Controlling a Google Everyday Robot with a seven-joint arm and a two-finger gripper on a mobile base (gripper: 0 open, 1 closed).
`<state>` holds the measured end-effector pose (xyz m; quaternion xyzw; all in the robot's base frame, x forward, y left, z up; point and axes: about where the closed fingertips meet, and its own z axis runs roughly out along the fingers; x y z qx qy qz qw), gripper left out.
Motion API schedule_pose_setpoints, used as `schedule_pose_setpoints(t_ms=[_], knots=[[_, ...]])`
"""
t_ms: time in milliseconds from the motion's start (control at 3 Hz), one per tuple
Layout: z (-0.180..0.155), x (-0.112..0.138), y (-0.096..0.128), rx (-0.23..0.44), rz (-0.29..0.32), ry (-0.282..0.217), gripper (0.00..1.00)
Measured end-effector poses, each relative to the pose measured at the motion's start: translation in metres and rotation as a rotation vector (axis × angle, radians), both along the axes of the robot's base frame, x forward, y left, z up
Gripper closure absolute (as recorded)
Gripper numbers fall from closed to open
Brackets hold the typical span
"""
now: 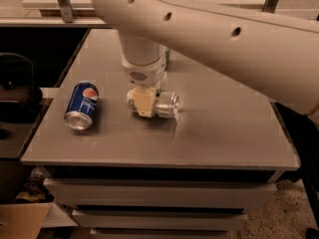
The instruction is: Move 7up can near pepsi can
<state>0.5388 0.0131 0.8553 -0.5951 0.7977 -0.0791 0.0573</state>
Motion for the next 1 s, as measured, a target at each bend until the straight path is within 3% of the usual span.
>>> schedule_pose_setpoints(t_ms=[333, 1000], knots=[[0.005, -0.009, 0.024, -0.011, 0.136, 0.035, 1.0], [0.018, -0.025, 0.053, -0.005, 0.307, 0.056, 1.0]])
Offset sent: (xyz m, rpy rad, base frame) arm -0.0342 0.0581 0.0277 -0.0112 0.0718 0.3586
